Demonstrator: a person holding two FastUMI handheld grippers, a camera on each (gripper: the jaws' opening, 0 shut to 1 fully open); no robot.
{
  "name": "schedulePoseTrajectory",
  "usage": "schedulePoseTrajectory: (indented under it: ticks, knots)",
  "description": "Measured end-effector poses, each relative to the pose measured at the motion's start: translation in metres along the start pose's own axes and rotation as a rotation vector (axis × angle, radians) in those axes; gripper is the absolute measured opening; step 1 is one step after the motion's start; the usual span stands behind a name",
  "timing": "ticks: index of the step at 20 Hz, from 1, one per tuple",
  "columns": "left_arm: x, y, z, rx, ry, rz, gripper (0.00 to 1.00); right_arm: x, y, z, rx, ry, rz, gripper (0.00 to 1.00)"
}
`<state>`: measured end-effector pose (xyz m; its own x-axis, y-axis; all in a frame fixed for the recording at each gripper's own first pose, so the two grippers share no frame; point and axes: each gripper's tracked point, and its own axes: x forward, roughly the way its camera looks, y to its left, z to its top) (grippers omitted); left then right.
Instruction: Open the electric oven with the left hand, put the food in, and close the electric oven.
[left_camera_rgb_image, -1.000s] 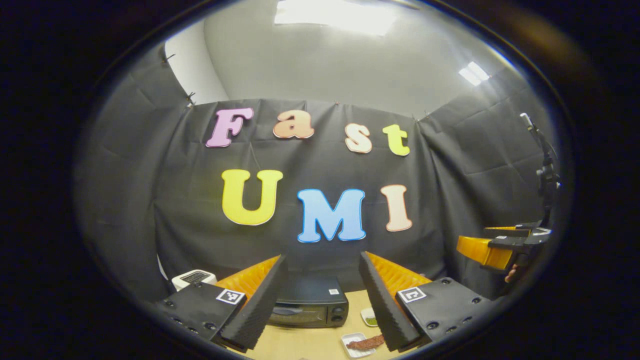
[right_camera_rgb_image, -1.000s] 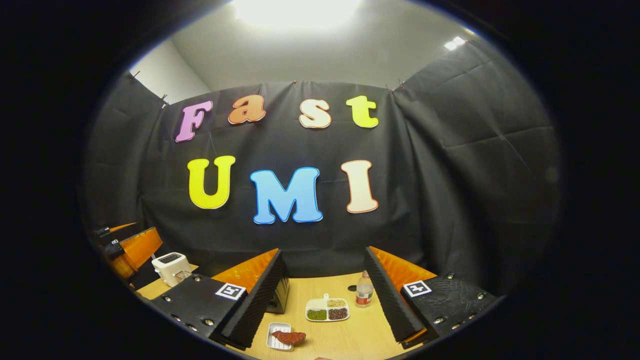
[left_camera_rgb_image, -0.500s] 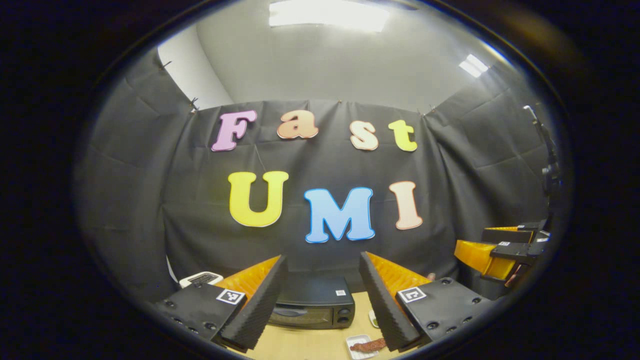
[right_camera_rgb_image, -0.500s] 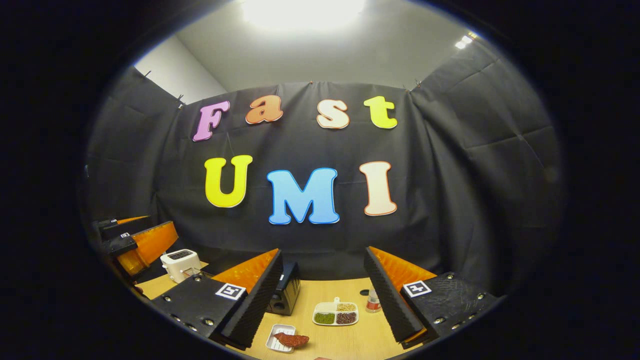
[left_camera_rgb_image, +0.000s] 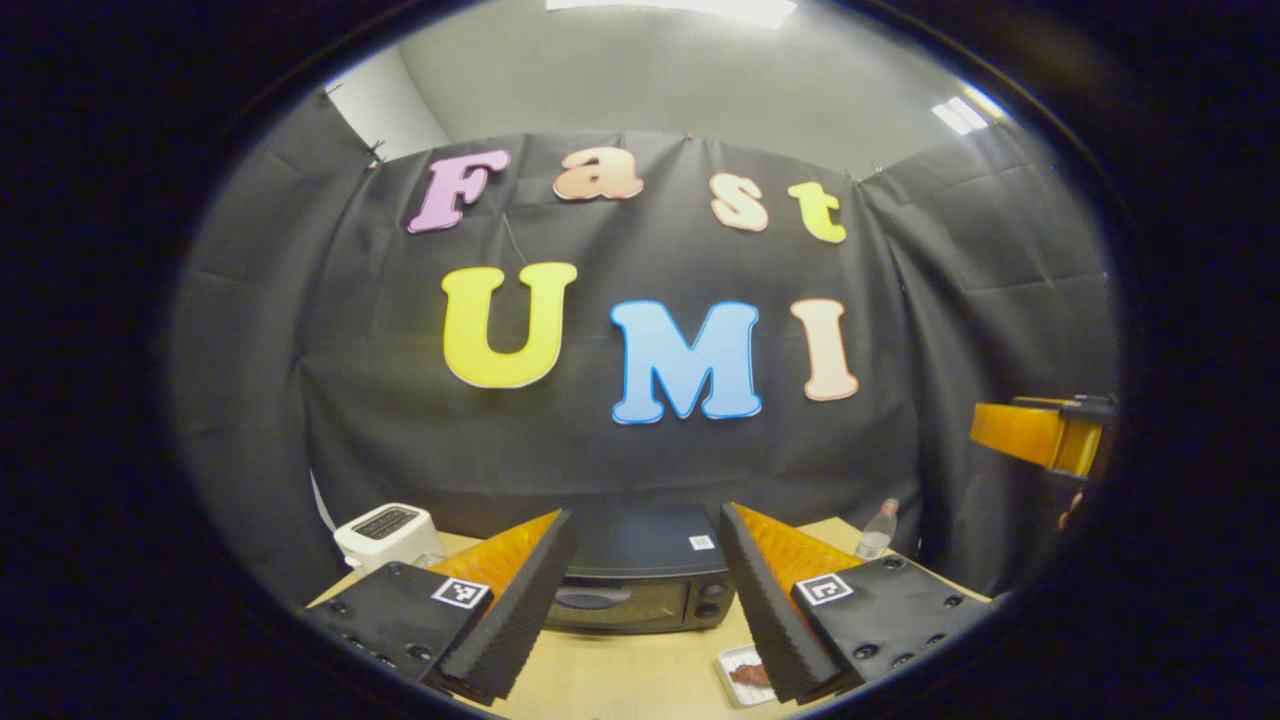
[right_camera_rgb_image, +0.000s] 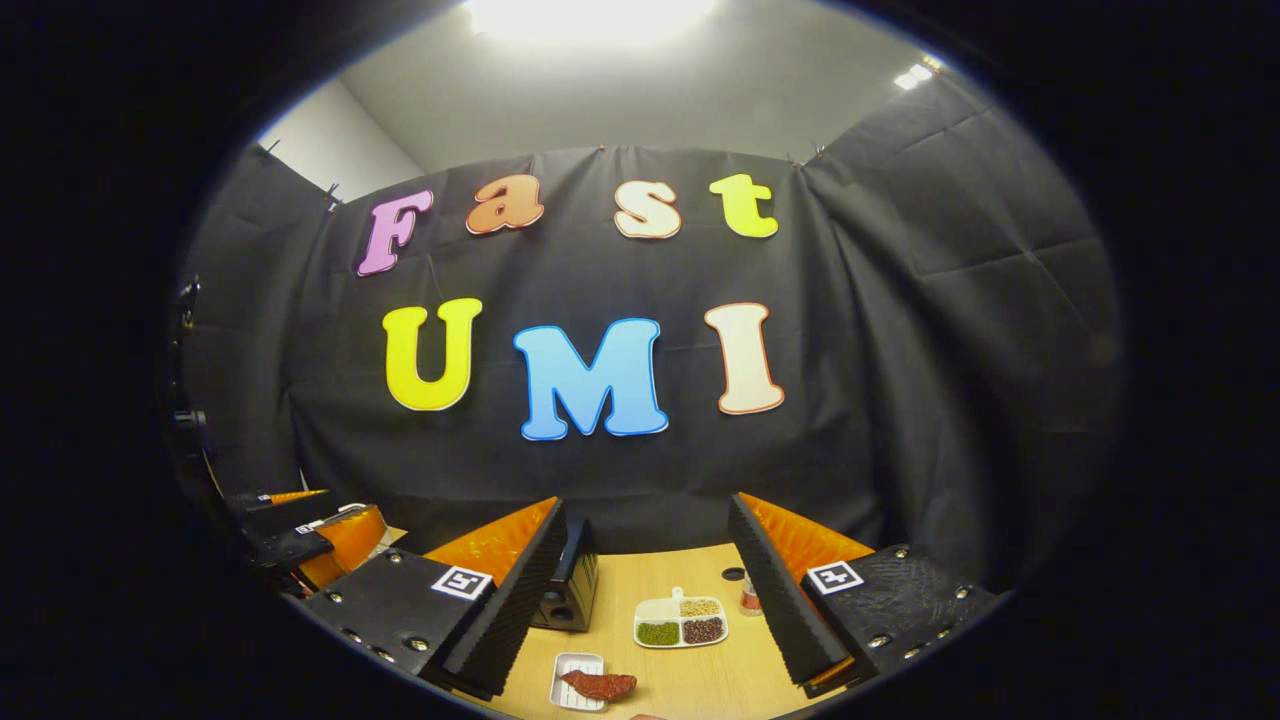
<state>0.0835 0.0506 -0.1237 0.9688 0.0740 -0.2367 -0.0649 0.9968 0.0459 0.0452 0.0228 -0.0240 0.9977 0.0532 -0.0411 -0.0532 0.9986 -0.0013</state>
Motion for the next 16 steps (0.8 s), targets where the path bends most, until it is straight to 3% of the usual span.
schedulePoseTrajectory:
  ticks: [3, 8, 16]
  knots:
    - [0.032, 0.013, -0.042, -0.024, 0.095, -0.007, 0.94, 0.005, -0.001, -0.004, 0.015, 0.009, -0.026, 0.99]
    - [0.084, 0.028, -0.103, -0.045, 0.236, -0.007, 0.97, 0.007, -0.005, -0.007, -0.002, -0.002, -0.047, 0.98]
    - [0.148, 0.047, -0.158, -0.011, 0.324, 0.004, 0.97, 0.022, -0.012, -0.014, -0.015, 0.025, -0.087, 0.98]
